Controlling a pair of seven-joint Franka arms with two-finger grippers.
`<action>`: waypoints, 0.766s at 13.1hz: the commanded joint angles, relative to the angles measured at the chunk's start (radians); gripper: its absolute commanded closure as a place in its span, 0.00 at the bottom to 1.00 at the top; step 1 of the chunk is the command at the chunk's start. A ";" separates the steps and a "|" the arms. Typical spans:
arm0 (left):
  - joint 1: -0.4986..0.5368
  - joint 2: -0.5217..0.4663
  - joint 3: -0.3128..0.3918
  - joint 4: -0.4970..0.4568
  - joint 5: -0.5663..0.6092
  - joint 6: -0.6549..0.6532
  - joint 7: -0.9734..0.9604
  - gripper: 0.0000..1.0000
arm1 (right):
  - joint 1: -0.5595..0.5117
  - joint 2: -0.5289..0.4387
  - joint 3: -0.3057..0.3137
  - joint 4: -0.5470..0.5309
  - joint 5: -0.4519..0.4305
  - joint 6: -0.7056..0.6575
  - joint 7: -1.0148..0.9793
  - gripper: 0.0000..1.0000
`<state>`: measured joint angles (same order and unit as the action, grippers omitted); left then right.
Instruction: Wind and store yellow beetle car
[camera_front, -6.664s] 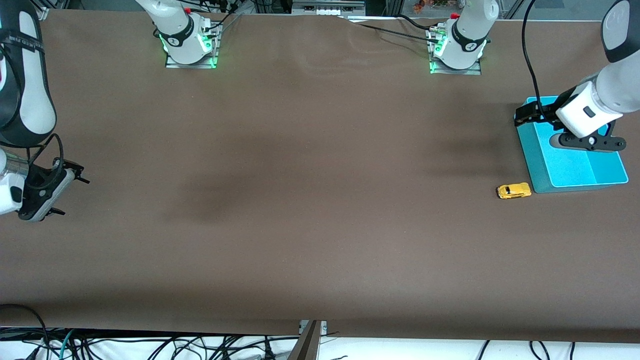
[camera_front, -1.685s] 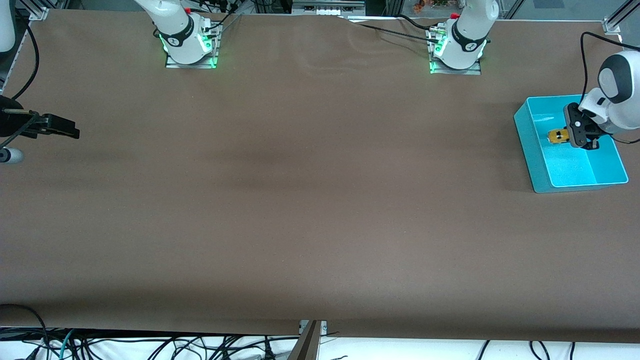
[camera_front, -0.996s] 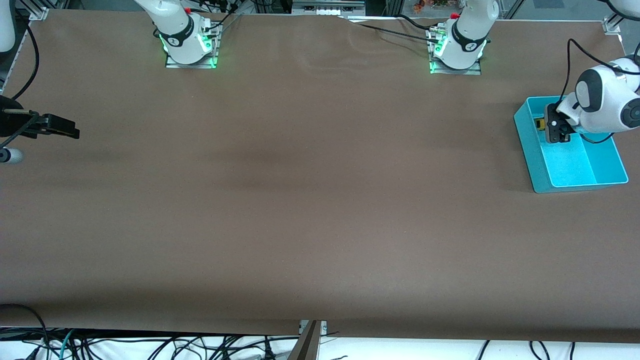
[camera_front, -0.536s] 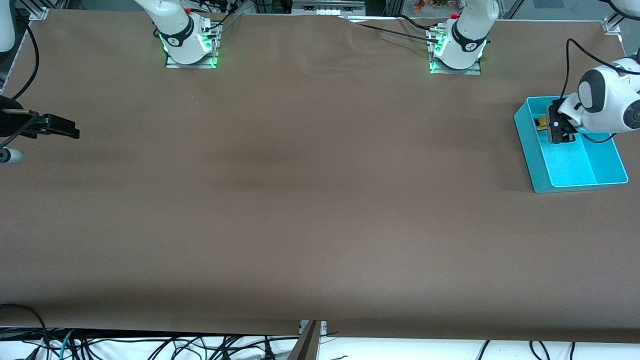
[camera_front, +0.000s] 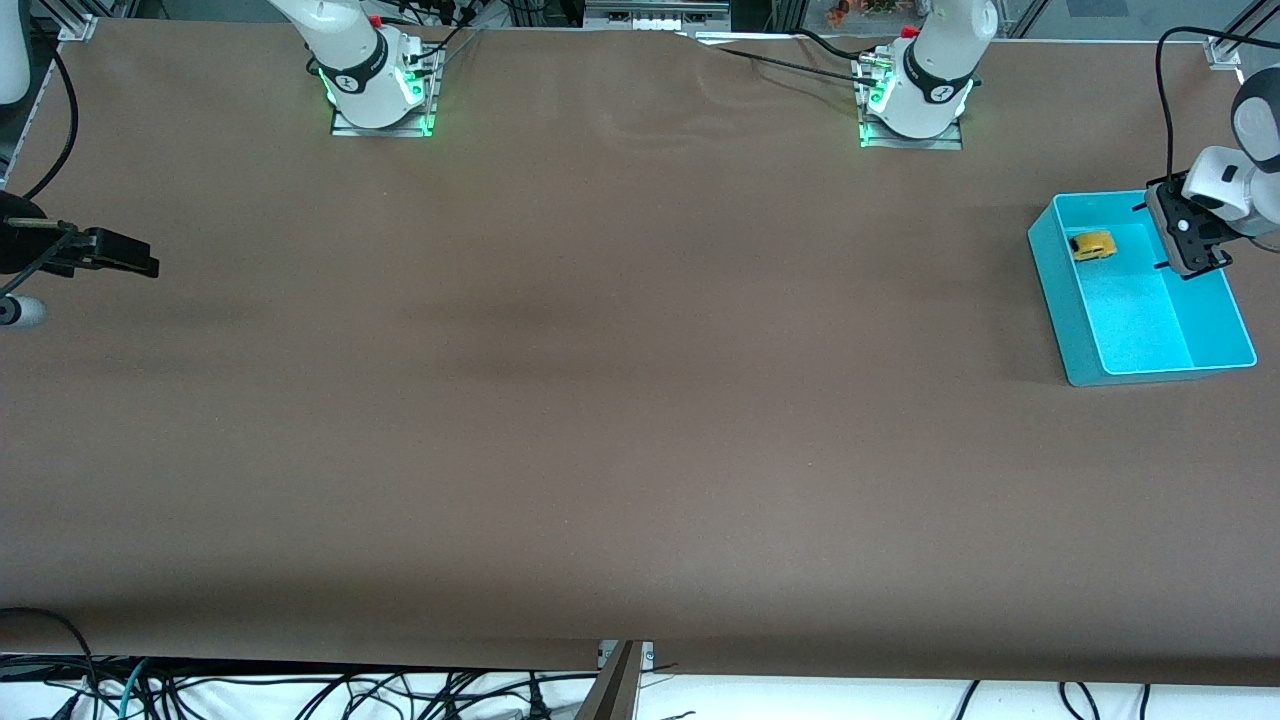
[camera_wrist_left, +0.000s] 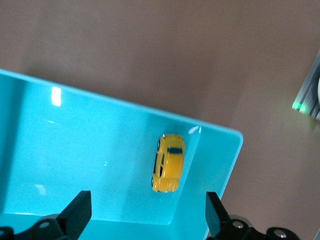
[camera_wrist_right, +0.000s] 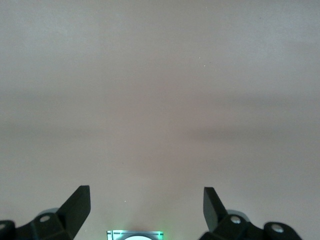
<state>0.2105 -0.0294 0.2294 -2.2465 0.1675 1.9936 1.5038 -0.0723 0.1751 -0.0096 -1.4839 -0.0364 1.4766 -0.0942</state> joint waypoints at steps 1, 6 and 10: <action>-0.026 0.066 -0.074 0.192 -0.095 -0.157 -0.185 0.00 | -0.007 -0.006 0.003 -0.004 0.015 0.004 0.005 0.00; -0.150 0.071 -0.162 0.354 -0.146 -0.300 -0.697 0.00 | -0.007 -0.002 0.002 -0.003 0.015 0.005 0.005 0.00; -0.267 0.109 -0.214 0.537 -0.131 -0.371 -1.010 0.00 | -0.009 -0.002 0.002 -0.003 0.015 0.007 0.004 0.00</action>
<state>-0.0408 0.0393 0.0368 -1.8017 0.0368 1.6597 0.5751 -0.0736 0.1770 -0.0098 -1.4840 -0.0364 1.4783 -0.0942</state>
